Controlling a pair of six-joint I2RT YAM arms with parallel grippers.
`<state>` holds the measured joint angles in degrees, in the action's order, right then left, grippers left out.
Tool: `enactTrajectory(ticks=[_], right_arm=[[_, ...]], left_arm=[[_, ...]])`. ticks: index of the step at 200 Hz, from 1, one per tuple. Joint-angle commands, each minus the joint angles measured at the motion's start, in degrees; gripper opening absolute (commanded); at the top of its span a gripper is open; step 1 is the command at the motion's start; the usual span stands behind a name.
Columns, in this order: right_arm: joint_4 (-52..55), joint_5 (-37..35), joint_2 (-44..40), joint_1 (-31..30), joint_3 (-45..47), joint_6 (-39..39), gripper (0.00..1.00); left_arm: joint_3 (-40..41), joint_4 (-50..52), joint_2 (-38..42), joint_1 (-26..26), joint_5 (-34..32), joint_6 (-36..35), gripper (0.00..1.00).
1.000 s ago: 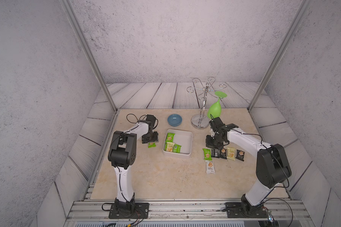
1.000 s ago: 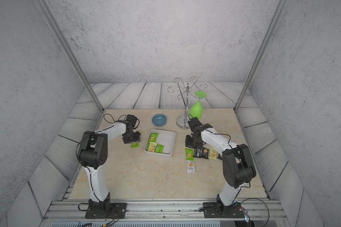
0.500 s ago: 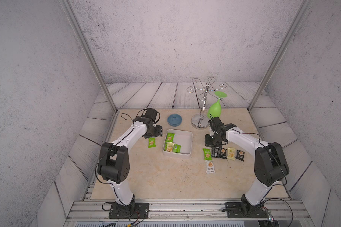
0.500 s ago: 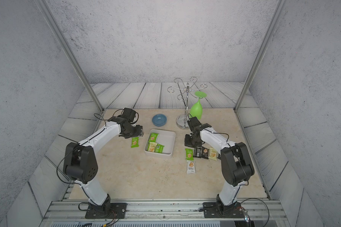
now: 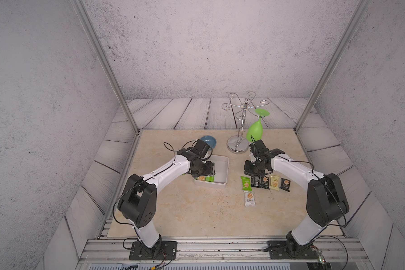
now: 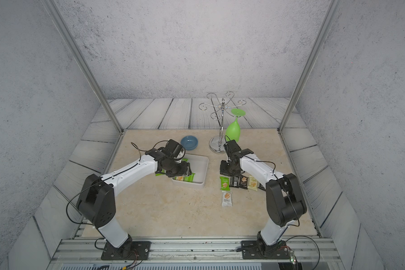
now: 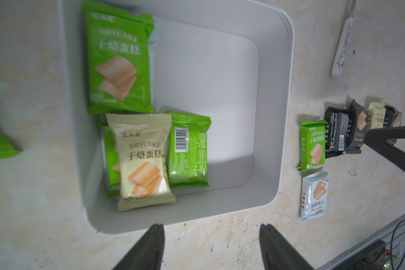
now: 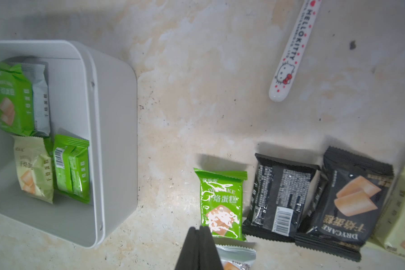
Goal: Take the cookies out of the storage box
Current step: Pick up the cookie from the storage box.
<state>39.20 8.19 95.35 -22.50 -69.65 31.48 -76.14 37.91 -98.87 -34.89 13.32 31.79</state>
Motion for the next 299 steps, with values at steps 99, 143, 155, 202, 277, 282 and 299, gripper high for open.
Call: enactTrajectory(ticks=[99, 143, 155, 202, 277, 282, 299], right_arm=[[0.8, -2.7, -2.1, -0.2, 2.9, -0.3, 0.07], [1.1, -3.6, -1.8, -0.2, 2.6, -0.9, 0.07], [1.1, -3.8, -1.8, -0.1, 2.6, -1.0, 0.07], [1.2, -4.2, -1.8, -0.1, 2.9, -1.3, 0.07], [1.4, -5.4, -1.8, -0.1, 3.3, -1.8, 0.07], [1.4, -5.4, -1.8, 0.0, 3.2, -1.9, 0.07], [1.3, -5.5, -1.8, -0.1, 3.0, -1.9, 0.07]], left_arm=[[-7.9, 4.2, -13.3, -2.1, -5.2, -1.7, 0.71], [-10.3, 5.2, -16.4, -2.2, -6.3, -2.3, 0.71], [-11.2, 6.1, -17.3, -2.3, -6.7, -2.5, 0.71], [-13.0, 6.4, -19.8, -2.6, -7.4, -2.9, 0.71], [-16.1, 8.5, -23.9, -4.0, -7.8, -3.7, 0.71], [-16.5, 9.0, -24.4, -4.1, -8.2, -3.9, 0.71], [-17.7, 10.6, -25.7, -4.1, -9.0, -4.7, 0.71]])
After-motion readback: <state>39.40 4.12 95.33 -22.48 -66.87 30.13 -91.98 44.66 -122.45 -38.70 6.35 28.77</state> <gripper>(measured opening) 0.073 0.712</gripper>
